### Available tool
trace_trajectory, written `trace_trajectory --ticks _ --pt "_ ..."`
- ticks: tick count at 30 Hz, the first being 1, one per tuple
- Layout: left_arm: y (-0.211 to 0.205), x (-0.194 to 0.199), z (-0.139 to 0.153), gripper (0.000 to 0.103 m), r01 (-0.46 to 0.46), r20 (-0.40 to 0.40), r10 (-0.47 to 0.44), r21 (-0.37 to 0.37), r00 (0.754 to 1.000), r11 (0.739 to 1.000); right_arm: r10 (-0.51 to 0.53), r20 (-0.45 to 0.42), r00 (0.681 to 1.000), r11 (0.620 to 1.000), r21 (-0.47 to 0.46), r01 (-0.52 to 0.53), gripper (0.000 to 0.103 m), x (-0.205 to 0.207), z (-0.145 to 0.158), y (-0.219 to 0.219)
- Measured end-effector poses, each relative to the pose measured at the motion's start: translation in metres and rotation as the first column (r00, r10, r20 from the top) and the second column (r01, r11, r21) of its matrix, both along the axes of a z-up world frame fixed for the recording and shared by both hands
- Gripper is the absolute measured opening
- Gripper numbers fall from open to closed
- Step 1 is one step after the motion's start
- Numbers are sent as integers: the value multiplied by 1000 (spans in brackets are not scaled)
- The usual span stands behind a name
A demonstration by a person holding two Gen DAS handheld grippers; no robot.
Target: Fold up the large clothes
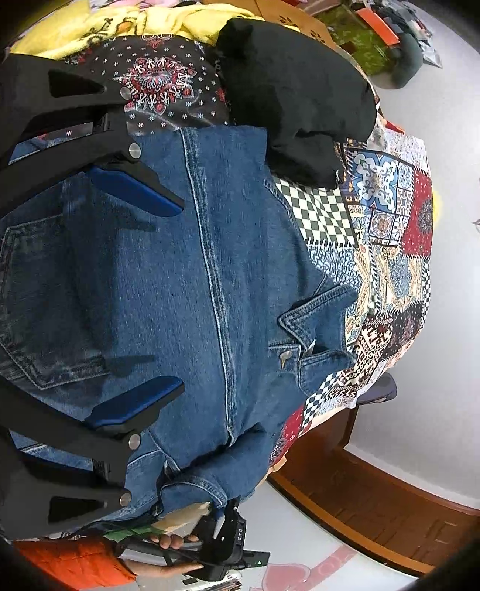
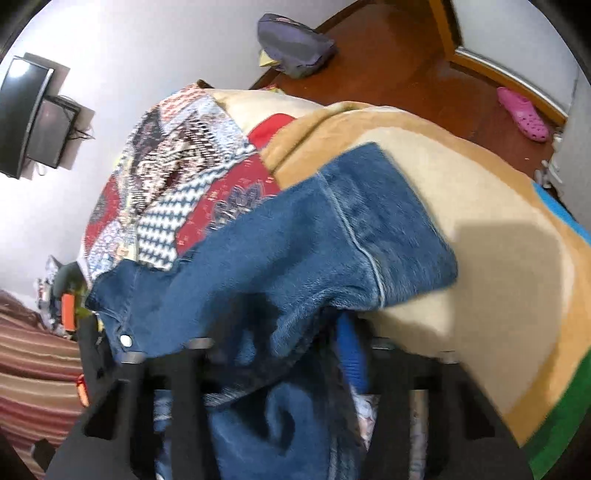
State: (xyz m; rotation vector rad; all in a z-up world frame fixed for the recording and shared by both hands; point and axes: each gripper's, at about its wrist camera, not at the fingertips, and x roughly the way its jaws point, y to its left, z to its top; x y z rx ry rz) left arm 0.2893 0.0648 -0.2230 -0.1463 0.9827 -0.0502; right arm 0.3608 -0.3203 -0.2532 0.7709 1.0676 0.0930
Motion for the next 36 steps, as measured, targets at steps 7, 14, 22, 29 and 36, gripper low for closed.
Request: trace_trajectory --ticks 7,14,22,29,36 --pt "10 -11 17 88 -10 42 10 -2 999 1000 128 205 970 976 -200 -86 7 -13 78 42" --pt "24 -31 50 88 -30 123 27 18 992 999 376 389 841 907 -338 -249 7 -32 175 129" --pt "49 -63 72 88 -60 182 51 46 982 997 608 380 697 793 -338 -508 7 -51 189 241" --pt "76 -86 65 88 -103 167 92 64 982 993 787 152 598 613 -298 -732 7 -62 113 311" --pt "92 -90 43 88 -130 97 127 20 987 991 869 -105 483 446 -257 -857 22 -82 55 346"
